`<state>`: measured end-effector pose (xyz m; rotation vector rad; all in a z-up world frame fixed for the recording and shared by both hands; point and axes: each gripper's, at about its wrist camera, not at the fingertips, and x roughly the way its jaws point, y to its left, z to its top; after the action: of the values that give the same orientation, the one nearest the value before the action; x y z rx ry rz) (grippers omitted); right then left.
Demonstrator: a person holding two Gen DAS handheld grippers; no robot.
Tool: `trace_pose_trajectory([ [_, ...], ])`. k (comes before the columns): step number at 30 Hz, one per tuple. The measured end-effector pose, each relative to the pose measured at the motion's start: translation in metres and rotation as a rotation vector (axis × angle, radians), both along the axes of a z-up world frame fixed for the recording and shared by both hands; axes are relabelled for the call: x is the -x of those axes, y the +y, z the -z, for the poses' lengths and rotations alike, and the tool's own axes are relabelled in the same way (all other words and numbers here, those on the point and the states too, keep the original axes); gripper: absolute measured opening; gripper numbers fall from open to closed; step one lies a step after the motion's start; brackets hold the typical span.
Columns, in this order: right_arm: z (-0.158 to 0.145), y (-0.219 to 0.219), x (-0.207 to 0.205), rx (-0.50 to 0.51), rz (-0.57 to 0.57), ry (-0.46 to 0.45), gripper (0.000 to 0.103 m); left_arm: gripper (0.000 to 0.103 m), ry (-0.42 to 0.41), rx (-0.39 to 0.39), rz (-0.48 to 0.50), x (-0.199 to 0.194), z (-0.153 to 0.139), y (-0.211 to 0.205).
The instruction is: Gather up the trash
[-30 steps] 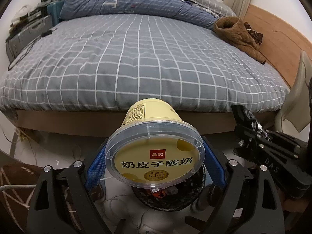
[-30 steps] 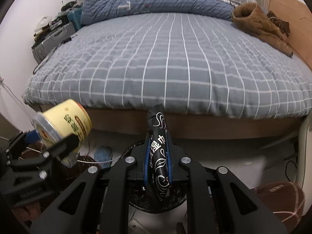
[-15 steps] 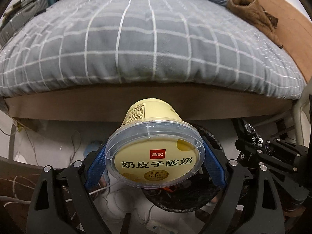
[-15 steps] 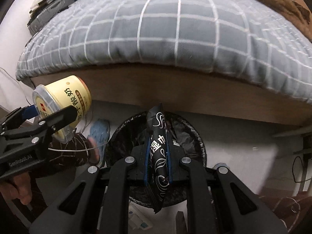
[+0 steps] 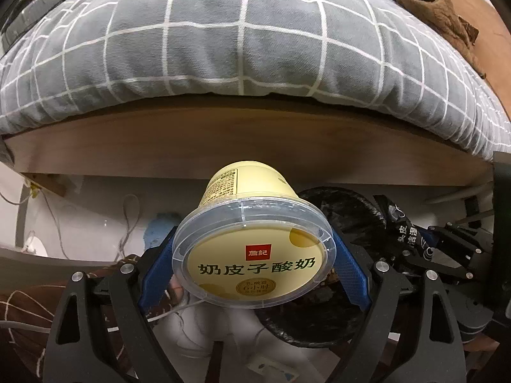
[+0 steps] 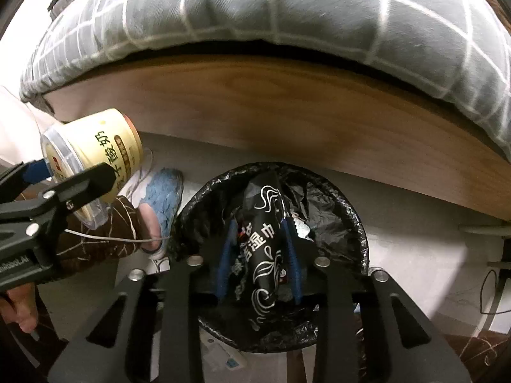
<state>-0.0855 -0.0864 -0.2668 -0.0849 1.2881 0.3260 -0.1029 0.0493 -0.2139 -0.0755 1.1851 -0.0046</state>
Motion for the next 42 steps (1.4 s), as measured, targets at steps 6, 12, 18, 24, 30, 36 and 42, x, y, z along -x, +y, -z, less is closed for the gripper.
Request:
trace_pose_trajectory([
  [6, -0.002, 0.000, 0.005, 0.021, 0.004, -0.014, 0.060, 0.086, 0.002, 0.004, 0.008, 0.004, 0.005, -0.003],
  [12, -0.012, -0.006, 0.007, 0.052, 0.014, -0.049, 0.081, 0.086, -0.002, 0.006, 0.011, 0.005, 0.003, -0.008],
  [18, -0.032, -0.039, 0.011, 0.101, 0.097, -0.118, 0.094, 0.086, -0.007, 0.004, 0.041, 0.004, -0.003, -0.031],
  [24, -0.046, -0.094, 0.015, 0.121, 0.231, -0.153, 0.095, 0.086, -0.007, 0.008, 0.102, 0.003, -0.006, -0.066],
  [30, -0.060, -0.129, 0.024, 0.141, 0.304, -0.214, 0.095, 0.086, 0.001, 0.008, 0.152, 0.004, -0.006, -0.100],
  [36, -0.064, -0.149, 0.027, 0.132, 0.344, -0.224, 0.095, 0.086, 0.016, 0.017, 0.184, 0.004, -0.005, -0.126],
  [42, -0.065, -0.156, 0.029, 0.132, 0.352, -0.223, 0.095, 0.087, 0.020, 0.015, 0.187, 0.003, -0.002, -0.128],
])
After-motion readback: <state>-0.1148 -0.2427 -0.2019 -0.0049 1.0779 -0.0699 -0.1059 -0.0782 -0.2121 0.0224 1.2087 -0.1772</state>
